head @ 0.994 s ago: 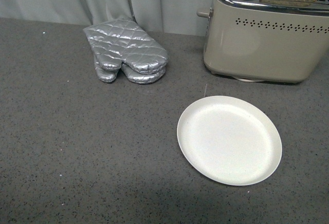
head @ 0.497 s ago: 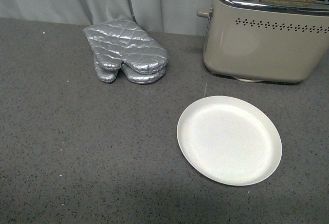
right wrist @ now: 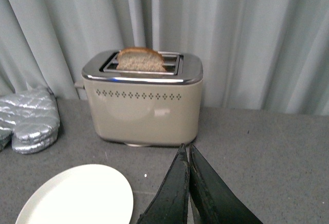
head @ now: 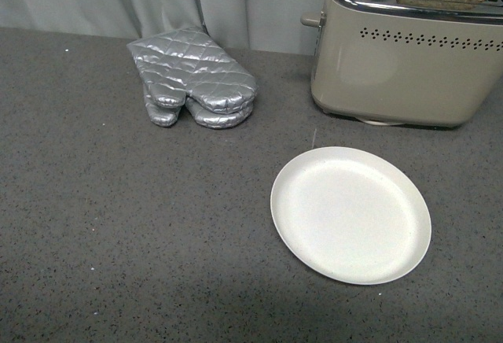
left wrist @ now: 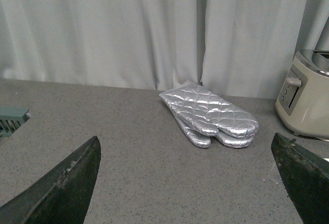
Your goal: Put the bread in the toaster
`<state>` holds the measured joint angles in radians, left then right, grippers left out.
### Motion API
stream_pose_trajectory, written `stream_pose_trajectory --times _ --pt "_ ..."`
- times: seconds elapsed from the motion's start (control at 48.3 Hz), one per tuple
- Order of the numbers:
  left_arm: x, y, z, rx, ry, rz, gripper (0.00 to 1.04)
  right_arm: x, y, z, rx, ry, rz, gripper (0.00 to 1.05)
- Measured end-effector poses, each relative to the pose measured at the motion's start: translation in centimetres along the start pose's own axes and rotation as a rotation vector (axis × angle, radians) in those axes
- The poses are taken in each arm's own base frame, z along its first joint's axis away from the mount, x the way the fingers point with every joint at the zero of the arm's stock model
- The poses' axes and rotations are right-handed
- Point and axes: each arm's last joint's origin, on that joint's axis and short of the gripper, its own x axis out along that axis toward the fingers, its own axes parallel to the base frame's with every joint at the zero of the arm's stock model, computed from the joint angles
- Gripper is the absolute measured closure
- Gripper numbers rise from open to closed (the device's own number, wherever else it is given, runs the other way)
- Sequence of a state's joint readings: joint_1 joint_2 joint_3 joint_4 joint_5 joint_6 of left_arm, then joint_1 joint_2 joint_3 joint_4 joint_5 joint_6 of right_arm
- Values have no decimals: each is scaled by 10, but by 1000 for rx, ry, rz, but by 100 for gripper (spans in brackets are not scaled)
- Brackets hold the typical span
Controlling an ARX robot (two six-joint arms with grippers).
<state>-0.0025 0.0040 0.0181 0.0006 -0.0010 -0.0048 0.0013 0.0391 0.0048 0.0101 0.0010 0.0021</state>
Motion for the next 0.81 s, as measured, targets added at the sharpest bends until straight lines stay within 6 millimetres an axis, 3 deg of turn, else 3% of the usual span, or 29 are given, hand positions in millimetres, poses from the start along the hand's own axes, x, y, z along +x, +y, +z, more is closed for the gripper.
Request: stream_pose_trajectory --times 0.207,0.497,0.663,0.725,0.808 --pt "0 0 0 0 0 0 7 -2 0 2 -1 -27 0 102" --pt "0 0 0 0 0 0 7 -2 0 2 -1 -27 0 40" --pt "0 0 0 0 0 0 7 -2 0 2 -1 -27 0 13" --pt "0 0 0 0 0 0 7 -2 0 2 0 -27 0 8" --pt "0 0 0 0 0 0 7 -2 0 2 0 -27 0 10"
